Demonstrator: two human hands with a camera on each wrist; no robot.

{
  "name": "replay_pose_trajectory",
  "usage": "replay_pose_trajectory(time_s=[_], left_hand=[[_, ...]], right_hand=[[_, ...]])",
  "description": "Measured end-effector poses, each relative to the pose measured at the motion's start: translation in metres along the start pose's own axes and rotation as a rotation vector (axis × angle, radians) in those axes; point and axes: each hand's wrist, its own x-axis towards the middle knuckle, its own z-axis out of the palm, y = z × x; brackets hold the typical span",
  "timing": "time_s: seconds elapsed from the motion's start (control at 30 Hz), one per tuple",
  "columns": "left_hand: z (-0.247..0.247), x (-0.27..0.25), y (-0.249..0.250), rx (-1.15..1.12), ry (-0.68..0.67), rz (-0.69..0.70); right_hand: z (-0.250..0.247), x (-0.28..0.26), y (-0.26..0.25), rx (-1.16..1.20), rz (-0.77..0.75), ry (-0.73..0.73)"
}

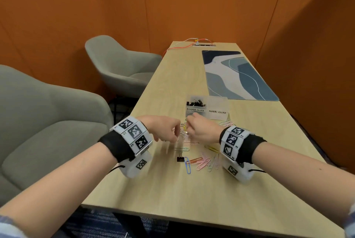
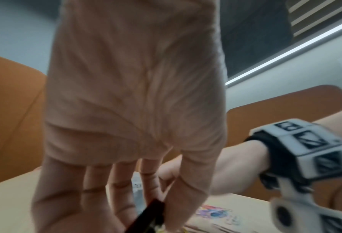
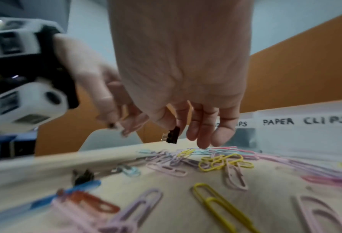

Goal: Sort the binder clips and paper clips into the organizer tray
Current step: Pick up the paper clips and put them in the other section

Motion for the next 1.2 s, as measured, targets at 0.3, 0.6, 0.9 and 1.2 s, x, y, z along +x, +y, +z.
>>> replay_pose_trajectory(time_s=[0.3,0.6,0.9,1.2], left_hand=[[0.032,-0.003,0.013,0.104,-0.02,0.233],[0.037,-0.003,0.011,0.179,0.085,0.299],[0.037,-0.005,0.006,0.154,0.093,0.265],[0.031,-0.019,-0.014,-0.067,0.003,0.104]], right_hand=[[-0.054,0.03,0.041,0.48,0.407,0.299],[-0.062,0.023,0.045,0.385,0.304,0.185],[-0.036,-0.028,0.071,-0.089,0.327,-0.053],[-0.014,-0.035,0.083,-0.146,0.371,-0.203]])
